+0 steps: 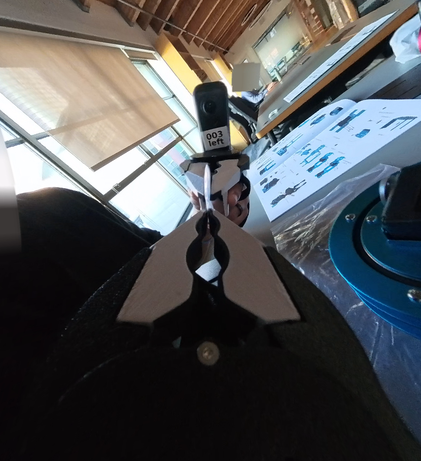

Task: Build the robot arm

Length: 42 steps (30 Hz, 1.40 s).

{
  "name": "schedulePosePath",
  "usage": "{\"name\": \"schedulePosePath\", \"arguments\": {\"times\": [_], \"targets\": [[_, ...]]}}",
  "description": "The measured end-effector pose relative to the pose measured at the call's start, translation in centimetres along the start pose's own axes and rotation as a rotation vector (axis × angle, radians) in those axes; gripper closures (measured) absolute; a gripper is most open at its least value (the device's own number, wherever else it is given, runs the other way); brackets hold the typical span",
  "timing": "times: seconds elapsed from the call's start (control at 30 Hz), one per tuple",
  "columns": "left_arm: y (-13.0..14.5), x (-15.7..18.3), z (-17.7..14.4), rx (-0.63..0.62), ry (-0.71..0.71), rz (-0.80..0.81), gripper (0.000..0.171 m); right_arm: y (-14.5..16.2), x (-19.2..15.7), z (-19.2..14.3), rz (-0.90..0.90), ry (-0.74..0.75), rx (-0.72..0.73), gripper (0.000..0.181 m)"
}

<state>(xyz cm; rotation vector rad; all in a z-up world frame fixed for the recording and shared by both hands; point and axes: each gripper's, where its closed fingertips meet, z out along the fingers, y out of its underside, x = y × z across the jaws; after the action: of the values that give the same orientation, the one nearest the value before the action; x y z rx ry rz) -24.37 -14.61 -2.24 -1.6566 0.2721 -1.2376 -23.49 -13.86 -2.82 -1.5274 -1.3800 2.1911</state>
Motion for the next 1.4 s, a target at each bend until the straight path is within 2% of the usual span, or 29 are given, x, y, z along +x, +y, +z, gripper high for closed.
{"name": "schedulePosePath", "arguments": {"times": [0.13,0.23,0.3,0.37,0.43,0.47,0.5,0.63,0.73,0.87,0.9,0.97,1.07,1.3,1.4], "targets": [[0.5,-0.7,0.2,-0.018,-0.019,0.017,0.171,0.3,0.8,-0.3,0.057,-0.005,0.02,0.181],[0.7,-1.3,0.1,-0.032,-0.05,0.087,0.171,0.7,1.2,-0.3,0.078,0.009,-0.008,0.181],[0.4,-1.3,0.1,-0.028,-0.04,0.077,0.143,0.9,1.4,-0.2,0.07,0.031,-0.03,0.181],[0.1,-1.0,0.1,-0.029,-0.007,0.062,0.142,0.9,1.3,0.0,0.066,0.031,-0.047,0.181],[0.0,-1.2,0.3,-0.029,-0.014,0.065,0.15,1.1,1.4,0.1,0.063,0.037,-0.06,0.181],[0.0,-1.2,0.3,-0.035,-0.013,0.07,0.165,1.1,1.3,0.2,0.063,0.036,-0.062,0.181],[0.0,-1.2,0.4,-0.042,-0.017,0.081,0.171,1.1,1.3,0.2,0.065,0.035,-0.061,0.181],[0.2,-1.2,0.5,-0.061,-0.029,0.119,0.171,1.5,1.5,0.4,0.057,0.035,-0.068,0.181],[0.1,-0.6,0.7,-0.059,0.008,0.108,0.171,1.7,1.5,0.9,0.077,0.016,-0.066,0.158],[0.2,-0.7,1.1,-0.07,0.004,0.115,0.171,1.9,1.1,1.7,0.087,-0.026,-0.07,0.163],[0.2,-0.8,1.1,-0.069,-0.001,0.116,0.171,1.8,1.2,1.8,0.087,-0.022,-0.06,0.179],[0.1,-1.1,1.0,-0.065,-0.028,0.145,0.171,1.7,1.5,1.8,0.103,-0.013,-0.046,0.181],[0.6,-1.2,1.2,-0.097,-0.092,0.314,0.171,1.9,2.2,1.7,0.152,0.004,-0.033,0.181],[2.6,-2.6,1.4,-0.33,-0.384,1.001,0.171,2.4,3.8,1.6,0.313,0.017,-0.018,0.181],[3.0,-2.7,1.5,-0.407,-0.443,1.203,0.171,2.7,3.9,1.5,0.363,-0.019,-0.009,0.181]]}}
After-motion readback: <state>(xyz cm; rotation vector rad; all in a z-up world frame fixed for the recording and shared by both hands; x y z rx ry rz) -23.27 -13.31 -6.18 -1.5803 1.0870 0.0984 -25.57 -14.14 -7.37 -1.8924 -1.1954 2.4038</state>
